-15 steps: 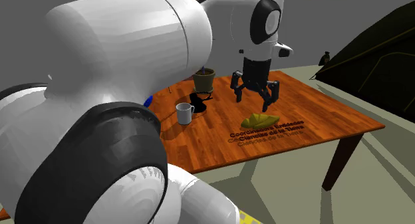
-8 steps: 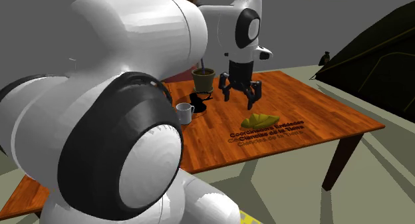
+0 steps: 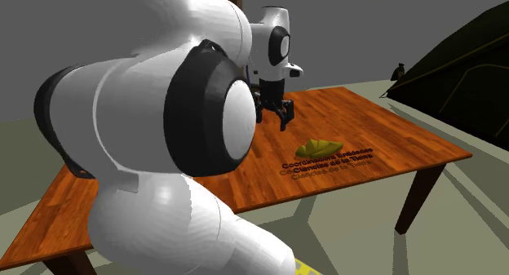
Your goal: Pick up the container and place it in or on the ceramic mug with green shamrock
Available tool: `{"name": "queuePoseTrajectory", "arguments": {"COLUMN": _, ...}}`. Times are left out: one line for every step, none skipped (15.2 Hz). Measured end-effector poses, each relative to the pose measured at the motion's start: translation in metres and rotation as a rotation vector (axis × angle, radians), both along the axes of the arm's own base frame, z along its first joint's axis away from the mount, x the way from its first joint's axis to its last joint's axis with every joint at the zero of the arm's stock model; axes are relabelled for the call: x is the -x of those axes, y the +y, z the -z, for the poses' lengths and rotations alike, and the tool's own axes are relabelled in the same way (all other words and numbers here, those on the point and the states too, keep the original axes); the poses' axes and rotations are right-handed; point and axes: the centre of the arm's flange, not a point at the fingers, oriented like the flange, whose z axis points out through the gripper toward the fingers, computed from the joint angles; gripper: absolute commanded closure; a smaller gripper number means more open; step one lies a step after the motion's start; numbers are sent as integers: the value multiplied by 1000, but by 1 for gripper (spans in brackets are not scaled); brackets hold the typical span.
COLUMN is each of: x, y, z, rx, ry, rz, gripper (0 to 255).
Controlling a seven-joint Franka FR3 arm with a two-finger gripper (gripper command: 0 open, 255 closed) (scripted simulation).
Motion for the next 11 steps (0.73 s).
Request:
{"name": "queuePoseTrajectory", "arguments": {"x": -4, "y": 11, "z": 5, "rx": 2, "ry": 2, "rz": -2, "gripper": 0}}
{"name": "queuePoseTrajectory", "arguments": {"x": -9, "y": 26, "z": 10, "rx": 4, "ry": 6, "rz": -6, "gripper": 0}}
{"name": "queuePoseTrajectory", "arguments": {"x": -16, "y": 37, "z": 13, "rx": 6, "ry": 9, "rz": -8, "gripper": 0}}
{"name": "queuePoseTrajectory", "arguments": {"x": -21, "y": 51, "z": 19, "rx": 8, "ry": 12, "rz": -11, "gripper": 0}}
{"name": "queuePoseTrajectory", "arguments": {"x": -24, "y": 61, "z": 24, "rx": 11, "ry": 15, "rz": -13, "gripper": 0}}
{"name": "queuePoseTrajectory", "arguments": {"x": -28, "y": 71, "z": 31, "rx": 13, "ry": 18, "rz": -15, "gripper": 0}}
{"name": "queuePoseTrajectory", "arguments": {"x": -33, "y": 85, "z": 36, "rx": 15, "ry": 21, "rz": -19, "gripper": 0}}
{"name": "queuePoseTrajectory", "arguments": {"x": -39, "y": 95, "z": 41, "rx": 17, "ry": 23, "rz": -21, "gripper": 0}}
{"name": "queuePoseTrajectory", "arguments": {"x": -42, "y": 107, "z": 45, "rx": 19, "ry": 27, "rz": -23, "gripper": 0}}
{"name": "queuePoseTrajectory", "arguments": {"x": -49, "y": 122, "z": 49, "rx": 21, "ry": 29, "rz": -27, "gripper": 0}}
{"name": "queuePoseTrajectory", "arguments": {"x": -52, "y": 131, "z": 55, "rx": 23, "ry": 32, "rz": -29, "gripper": 0}}
